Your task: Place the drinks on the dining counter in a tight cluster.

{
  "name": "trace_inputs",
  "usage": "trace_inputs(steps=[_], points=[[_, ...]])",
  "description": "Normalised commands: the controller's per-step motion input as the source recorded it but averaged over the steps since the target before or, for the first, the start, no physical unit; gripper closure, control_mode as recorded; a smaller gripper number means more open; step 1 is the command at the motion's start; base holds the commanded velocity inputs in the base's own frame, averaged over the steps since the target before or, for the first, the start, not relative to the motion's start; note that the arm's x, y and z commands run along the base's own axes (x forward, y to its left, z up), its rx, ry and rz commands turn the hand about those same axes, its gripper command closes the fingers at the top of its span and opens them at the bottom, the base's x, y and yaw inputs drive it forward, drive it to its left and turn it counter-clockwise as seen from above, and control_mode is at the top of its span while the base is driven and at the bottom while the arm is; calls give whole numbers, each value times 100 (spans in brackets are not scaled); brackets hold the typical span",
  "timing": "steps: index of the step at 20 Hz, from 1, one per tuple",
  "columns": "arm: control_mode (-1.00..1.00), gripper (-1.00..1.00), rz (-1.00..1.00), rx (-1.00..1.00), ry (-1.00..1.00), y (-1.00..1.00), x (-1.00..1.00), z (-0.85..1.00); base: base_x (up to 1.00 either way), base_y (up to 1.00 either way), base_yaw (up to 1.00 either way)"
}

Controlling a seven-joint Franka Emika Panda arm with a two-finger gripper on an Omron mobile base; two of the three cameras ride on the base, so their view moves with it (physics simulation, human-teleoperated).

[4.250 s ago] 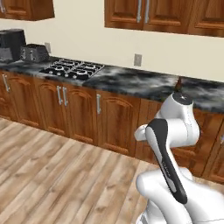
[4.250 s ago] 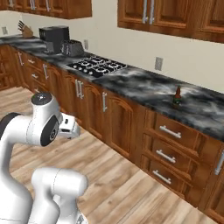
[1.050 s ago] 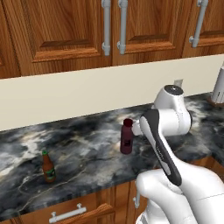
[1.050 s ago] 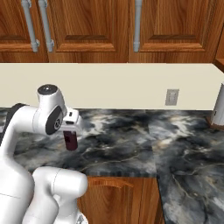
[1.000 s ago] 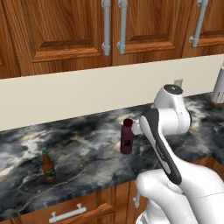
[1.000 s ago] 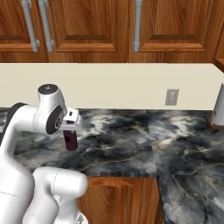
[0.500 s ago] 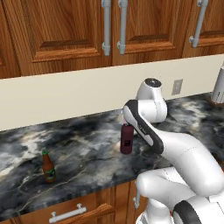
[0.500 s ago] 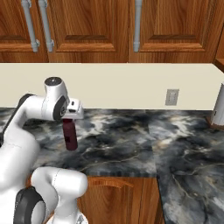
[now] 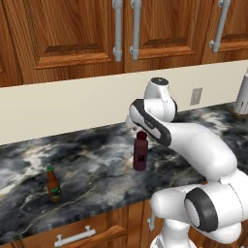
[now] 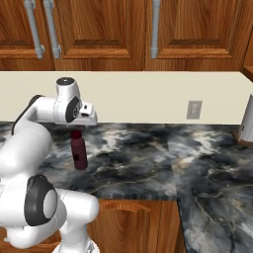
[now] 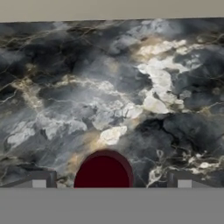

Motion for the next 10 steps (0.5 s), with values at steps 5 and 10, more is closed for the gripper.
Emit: trace_inputs(steps=[5, 10], points=[[-100, -100, 0, 0, 0, 0, 0, -20, 0, 0, 0], [-100, -100, 0, 0, 0, 0, -4, -28, 0, 0, 0]])
